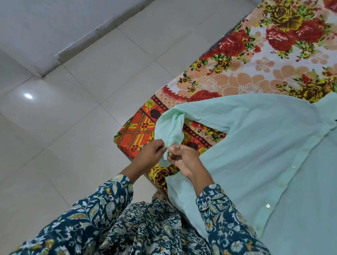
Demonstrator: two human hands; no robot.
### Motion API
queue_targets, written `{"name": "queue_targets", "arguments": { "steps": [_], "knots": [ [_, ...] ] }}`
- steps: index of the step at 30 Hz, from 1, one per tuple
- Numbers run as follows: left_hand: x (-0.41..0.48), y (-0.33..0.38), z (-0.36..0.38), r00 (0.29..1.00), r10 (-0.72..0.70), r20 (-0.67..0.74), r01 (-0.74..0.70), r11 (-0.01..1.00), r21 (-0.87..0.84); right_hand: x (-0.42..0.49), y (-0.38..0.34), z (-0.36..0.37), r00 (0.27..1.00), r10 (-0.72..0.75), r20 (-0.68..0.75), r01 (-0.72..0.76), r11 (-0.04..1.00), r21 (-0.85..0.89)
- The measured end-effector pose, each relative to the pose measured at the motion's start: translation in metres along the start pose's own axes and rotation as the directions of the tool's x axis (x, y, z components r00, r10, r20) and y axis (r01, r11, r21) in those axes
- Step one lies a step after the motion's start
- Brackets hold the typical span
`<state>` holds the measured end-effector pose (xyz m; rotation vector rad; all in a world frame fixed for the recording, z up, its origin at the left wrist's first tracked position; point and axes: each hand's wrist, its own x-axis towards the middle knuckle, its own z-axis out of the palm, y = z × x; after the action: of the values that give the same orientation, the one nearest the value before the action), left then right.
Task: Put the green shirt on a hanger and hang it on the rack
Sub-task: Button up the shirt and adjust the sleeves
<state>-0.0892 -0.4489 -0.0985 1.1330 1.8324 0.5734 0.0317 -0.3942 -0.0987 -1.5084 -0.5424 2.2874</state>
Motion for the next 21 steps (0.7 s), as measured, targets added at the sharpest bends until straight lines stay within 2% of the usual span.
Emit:
{"name": "queue_targets", "arguments": {
  "steps": [3, 5, 8, 12, 18, 21],
  "knots": [
    [0.002, -0.003, 0.000, 0.998, 0.019, -0.054, -0.012, 0.991, 0.131, 0.001, 0.003, 0.001, 0.997, 0.033, -0.065, -0.039, 0.995, -0.094],
    [0.004, -0.003, 0.000, 0.991, -0.033, -0.130, 0.052, 0.989, 0.139, 0.002, 0.002, 0.000, 0.986, 0.001, -0.168, -0.041, 0.972, -0.234],
    [0.006, 0.006, -0.002, 0.984, -0.060, -0.165, 0.084, 0.986, 0.144, 0.000, 0.000, -0.010, 0.956, -0.089, -0.278, -0.003, 0.949, -0.316],
    [0.009, 0.029, 0.009, 0.996, -0.084, -0.007, 0.084, 0.996, 0.021, -0.024, -0.003, -0.040, 0.920, -0.177, -0.351, 0.075, 0.956, -0.285],
    [0.005, 0.094, 0.075, 0.974, 0.007, 0.225, 0.013, 0.996, -0.085, -0.083, -0.002, -0.113, 0.864, -0.210, -0.457, 0.183, 0.978, -0.104],
    [-0.006, 0.129, 0.130, 0.930, 0.084, 0.359, -0.085, 0.996, -0.013, -0.124, 0.008, -0.170, 0.807, -0.190, -0.558, 0.229, 0.973, 0.000]
  ]
}}
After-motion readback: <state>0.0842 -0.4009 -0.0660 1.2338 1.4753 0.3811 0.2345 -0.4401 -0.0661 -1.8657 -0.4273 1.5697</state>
